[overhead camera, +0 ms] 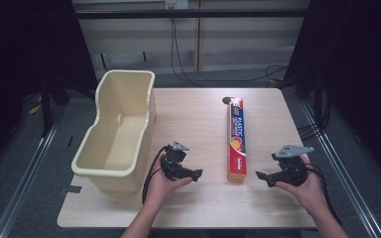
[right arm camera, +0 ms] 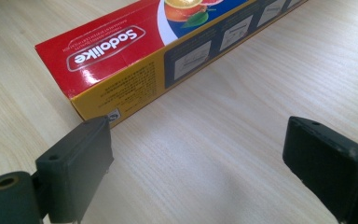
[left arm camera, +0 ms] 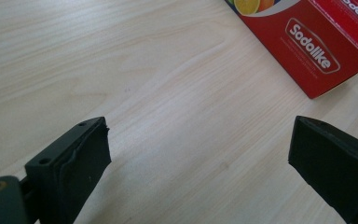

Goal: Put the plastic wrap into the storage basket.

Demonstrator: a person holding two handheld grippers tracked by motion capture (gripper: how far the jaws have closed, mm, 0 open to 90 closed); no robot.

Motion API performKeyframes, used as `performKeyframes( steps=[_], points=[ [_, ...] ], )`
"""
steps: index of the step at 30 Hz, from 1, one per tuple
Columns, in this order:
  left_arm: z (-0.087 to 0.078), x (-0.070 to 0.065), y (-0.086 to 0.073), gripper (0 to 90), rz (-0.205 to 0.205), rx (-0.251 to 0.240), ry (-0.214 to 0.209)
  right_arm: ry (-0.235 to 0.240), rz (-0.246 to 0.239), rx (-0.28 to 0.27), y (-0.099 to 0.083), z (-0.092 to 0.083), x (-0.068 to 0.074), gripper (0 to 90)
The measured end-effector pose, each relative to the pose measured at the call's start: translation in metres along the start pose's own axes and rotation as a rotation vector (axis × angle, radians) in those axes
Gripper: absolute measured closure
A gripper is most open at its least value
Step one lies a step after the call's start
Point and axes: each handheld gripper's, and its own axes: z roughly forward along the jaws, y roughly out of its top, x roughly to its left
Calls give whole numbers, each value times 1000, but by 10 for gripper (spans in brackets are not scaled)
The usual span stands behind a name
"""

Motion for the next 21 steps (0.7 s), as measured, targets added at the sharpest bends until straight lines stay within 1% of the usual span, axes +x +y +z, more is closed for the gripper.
performKeyframes(
  steps=[2, 3, 4, 6, 8, 9, 10, 11, 12, 13, 14, 15, 17, 18, 21],
  points=[
    [0, 0, 7, 50, 9, 16, -2, -2, 2, 4, 0, 0, 0, 81],
    [1, -1, 11, 50, 3, 19, -3, -4, -1, 5, -1, -1, 0, 75],
    [2, -3, 15, 50, -2, 12, -1, -3, -5, 6, -1, 0, 0, 76],
    [5, -7, 25, 50, 2, 15, -11, -16, -12, 13, -1, -1, 1, 79],
    [8, -11, 34, 50, 13, 16, -6, -13, -17, 10, -1, -2, 1, 80],
    [11, -14, 39, 50, 3, 8, -19, -13, -19, 1, -2, -2, 1, 79],
    [14, -16, 44, 50, 13, 10, -21, -13, -14, 4, -2, -3, 1, 80],
    [16, -19, 47, 50, 3, 1, -22, -15, -11, 6, -2, -4, 1, 80],
    [19, -21, 51, 50, 2, 2, -25, -14, -17, 1, -2, -4, 0, 79],
    [21, -22, 54, 50, 13, 8, -29, -16, -13, 1, -2, -4, 0, 79],
    [23, -25, 59, 50, 7, 9, -34, -21, -10, 2, -3, -5, 0, 79],
    [25, -26, 62, 50, 9, 6, -34, -21, -5, -3, -3, -6, -1, 77],
    [32, -30, 69, 50, 4, 3, -49, -22, 7, -7, -5, -7, -2, 78],
    [34, -31, 71, 50, 4, 8, -45, -17, 6, -5, -5, -8, -3, 77],
    [45, -38, 78, 50, 5, 8, -57, -34, 12, -2, -7, -9, -3, 76]
  ],
)
